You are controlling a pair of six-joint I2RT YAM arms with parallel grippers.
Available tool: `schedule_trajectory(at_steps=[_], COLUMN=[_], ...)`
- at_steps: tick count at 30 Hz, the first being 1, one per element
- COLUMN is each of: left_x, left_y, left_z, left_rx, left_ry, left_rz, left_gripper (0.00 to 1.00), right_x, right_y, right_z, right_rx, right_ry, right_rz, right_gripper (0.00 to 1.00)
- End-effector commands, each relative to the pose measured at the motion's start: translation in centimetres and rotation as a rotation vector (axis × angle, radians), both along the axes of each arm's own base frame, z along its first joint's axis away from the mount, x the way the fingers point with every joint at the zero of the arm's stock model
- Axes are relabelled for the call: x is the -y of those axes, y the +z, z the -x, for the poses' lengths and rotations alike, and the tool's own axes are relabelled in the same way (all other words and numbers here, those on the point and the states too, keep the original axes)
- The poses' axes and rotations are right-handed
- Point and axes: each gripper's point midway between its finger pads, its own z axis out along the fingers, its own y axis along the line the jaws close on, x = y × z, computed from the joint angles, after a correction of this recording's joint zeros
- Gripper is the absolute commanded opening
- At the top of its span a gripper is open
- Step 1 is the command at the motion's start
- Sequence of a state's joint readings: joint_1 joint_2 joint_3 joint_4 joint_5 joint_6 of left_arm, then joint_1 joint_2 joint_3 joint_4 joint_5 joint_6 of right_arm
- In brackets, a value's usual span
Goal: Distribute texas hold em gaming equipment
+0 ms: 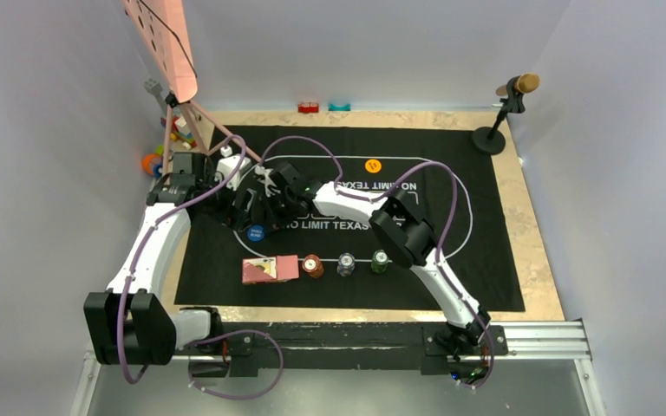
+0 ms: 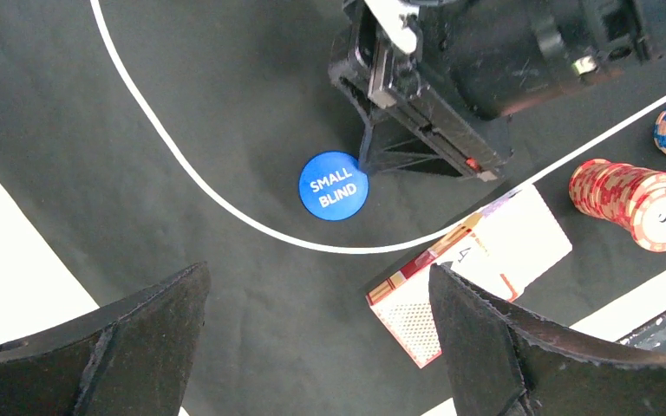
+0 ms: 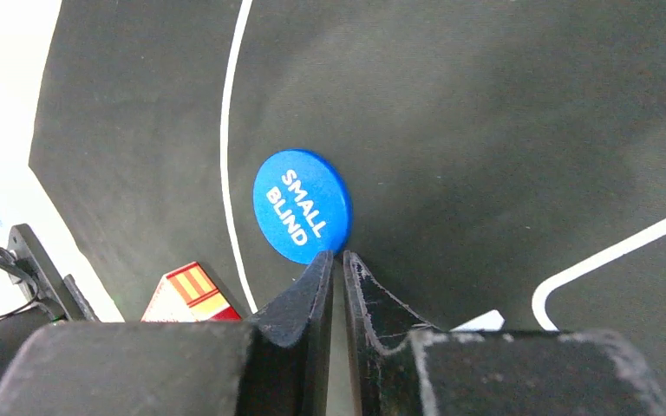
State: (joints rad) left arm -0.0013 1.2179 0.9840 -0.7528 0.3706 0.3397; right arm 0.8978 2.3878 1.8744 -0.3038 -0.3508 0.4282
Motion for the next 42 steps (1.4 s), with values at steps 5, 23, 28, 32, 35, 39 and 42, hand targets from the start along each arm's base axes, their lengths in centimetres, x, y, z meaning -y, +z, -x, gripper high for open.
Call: schedule_trajectory(at_steps=[5,23,28,32,35,39,42], left_x=[0.9,2.6,3.8,4.5,5.0,5.0,4.6], left_y=[-0.6,-5.3,-6.6,-7.0,-7.0,-7.3,-7.2], left_z=[-0.8,-0.9,-0.8,-1.0,-0.5,-0.2,-0.7], left_rx=[-0.016,-0.016,-0.051,-0.042,-0.040,-0.025,-0.019], left_ry=[-0.044,-0.170,-0.217,-0.245,-0.281,-0.304,-0.295], left_rz=[0.043,-0.008,-0.019,-0.027,-0.028,-0.060,-0.082], left_gripper=[1.00,1.00,1.00,1.00,1.00,1.00,1.00], right_x=[7.8,29.0,31.3,32.1,32.5,32.8,32.8], right_y=[7.6,3.6,2.5,1.8,1.2,0.7,0.5], right_z=[-8.4,-17.2,-18.0,-18.4,-18.8,-19.9,-20.8], right_rx=[0.072,0.247,0.226,0.236,0.238,0.237,0.236], right_ry=[-0.221,-0.803,-0.862,-0.872,-0.876,-0.876,-0.874], right_rz=[-0.109,0.420,0.495,0.532,0.561,0.581,0.582], right_gripper=[0.24,0.40,0.40,0.40,0.40,0.40,0.39])
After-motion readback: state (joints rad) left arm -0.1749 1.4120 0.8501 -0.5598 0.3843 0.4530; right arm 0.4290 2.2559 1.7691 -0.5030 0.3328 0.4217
